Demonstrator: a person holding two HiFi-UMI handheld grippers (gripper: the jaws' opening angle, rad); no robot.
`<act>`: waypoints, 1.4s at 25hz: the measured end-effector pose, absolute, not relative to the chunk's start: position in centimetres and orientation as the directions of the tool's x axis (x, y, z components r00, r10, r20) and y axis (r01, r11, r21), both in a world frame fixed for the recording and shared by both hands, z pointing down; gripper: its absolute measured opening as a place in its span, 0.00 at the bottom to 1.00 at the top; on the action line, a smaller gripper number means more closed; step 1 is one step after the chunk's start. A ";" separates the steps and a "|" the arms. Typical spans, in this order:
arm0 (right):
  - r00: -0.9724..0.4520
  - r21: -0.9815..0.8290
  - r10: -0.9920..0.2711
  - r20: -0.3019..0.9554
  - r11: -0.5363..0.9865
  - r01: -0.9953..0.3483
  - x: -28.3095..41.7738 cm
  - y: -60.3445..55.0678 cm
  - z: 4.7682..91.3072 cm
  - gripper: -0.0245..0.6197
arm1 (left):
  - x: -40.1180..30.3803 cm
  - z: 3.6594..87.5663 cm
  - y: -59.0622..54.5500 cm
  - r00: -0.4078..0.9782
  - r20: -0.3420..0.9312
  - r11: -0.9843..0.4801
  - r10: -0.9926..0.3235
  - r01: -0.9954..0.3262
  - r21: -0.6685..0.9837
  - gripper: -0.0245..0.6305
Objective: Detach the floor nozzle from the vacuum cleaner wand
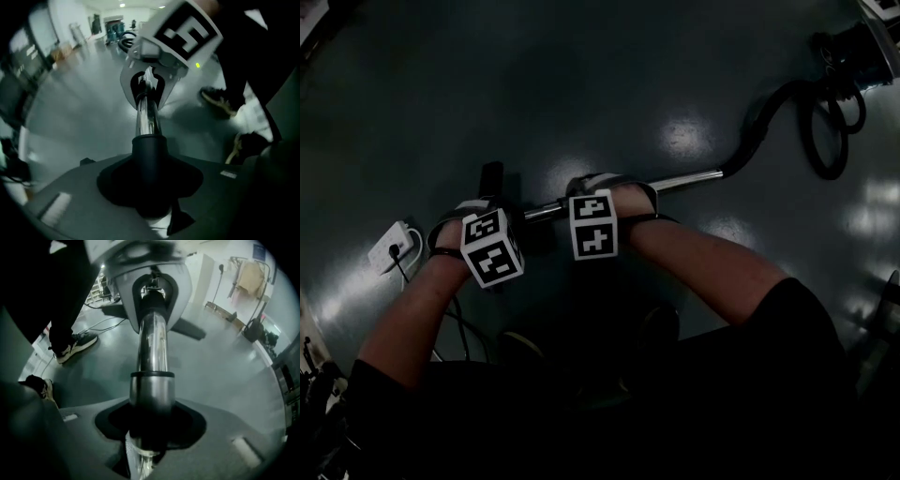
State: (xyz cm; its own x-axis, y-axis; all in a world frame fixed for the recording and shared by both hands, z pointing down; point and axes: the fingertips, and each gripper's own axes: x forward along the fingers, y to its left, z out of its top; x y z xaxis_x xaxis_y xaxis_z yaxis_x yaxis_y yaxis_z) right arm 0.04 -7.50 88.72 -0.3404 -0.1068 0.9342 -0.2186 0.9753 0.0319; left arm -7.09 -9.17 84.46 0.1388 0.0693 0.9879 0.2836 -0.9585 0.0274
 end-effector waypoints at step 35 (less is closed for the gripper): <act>-0.300 0.041 -0.106 0.948 0.976 -0.216 -0.2 -7.2 89.6 0.32 | -7.4 85.4 -8.5 0.189 0.960 -0.957 0.205 0.243 0.157 0.27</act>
